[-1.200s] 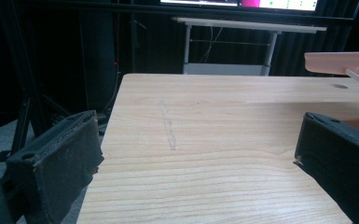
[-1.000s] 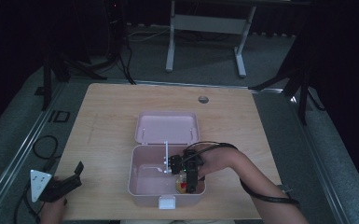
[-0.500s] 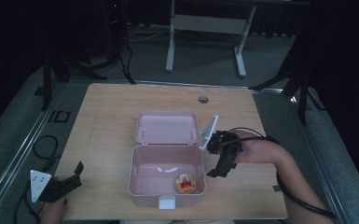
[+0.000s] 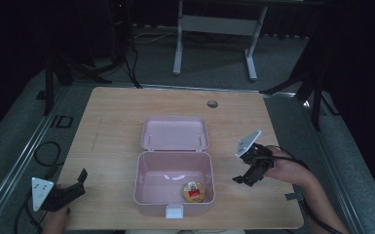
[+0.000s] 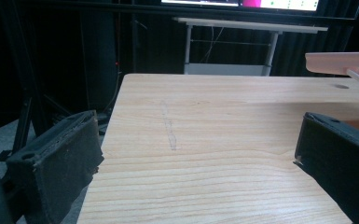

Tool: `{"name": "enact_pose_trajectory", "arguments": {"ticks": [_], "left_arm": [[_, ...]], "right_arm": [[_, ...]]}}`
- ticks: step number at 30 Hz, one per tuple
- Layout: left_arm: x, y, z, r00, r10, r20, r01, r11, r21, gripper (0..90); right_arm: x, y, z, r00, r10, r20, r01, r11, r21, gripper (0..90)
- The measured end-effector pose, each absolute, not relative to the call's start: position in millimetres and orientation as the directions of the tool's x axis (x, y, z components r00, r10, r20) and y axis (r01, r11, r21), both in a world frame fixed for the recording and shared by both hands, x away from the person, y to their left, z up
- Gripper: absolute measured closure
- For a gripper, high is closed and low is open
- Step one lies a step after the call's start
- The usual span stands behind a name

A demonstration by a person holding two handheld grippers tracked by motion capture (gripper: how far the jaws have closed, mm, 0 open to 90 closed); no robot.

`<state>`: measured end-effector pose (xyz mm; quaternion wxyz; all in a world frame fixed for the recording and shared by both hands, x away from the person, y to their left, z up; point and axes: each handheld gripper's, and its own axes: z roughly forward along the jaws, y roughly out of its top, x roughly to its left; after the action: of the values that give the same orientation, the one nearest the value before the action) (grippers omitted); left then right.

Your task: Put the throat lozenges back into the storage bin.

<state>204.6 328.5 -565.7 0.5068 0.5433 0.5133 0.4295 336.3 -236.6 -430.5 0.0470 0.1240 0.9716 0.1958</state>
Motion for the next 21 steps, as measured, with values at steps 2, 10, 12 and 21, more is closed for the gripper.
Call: {"name": "enact_pose_trajectory", "arguments": {"ticks": [2, 10, 12, 21], "left_arm": [[204.6, 328.3, -565.7, 0.102, 0.993, -0.053, 0.122, 0.041, 0.992, 0.9], [204.6, 328.4, -565.7, 0.104, 0.993, -0.053, 0.122, 0.041, 0.992, 0.9], [204.6, 328.4, -565.7, 0.104, 0.993, -0.053, 0.122, 0.04, 0.992, 0.9], [204.5, 328.3, -565.8, 0.104, 0.993, -0.053, 0.121, 0.04, 0.992, 0.9]], "right_arm": [[337.1, -240.2, -439.2, -0.958, 0.28, -0.054, 0.236, 0.885, 0.401, 12.0], [343.3, -276.9, -502.0, -0.853, 0.504, -0.135, 0.344, 0.738, 0.58, 11.9], [343.0, -285.4, -511.2, -0.824, 0.554, -0.123, 0.365, 0.684, 0.631, 11.5], [332.1, -309.3, -541.5, -0.647, 0.741, -0.179, 0.419, 0.542, 0.729, 11.5]]}}
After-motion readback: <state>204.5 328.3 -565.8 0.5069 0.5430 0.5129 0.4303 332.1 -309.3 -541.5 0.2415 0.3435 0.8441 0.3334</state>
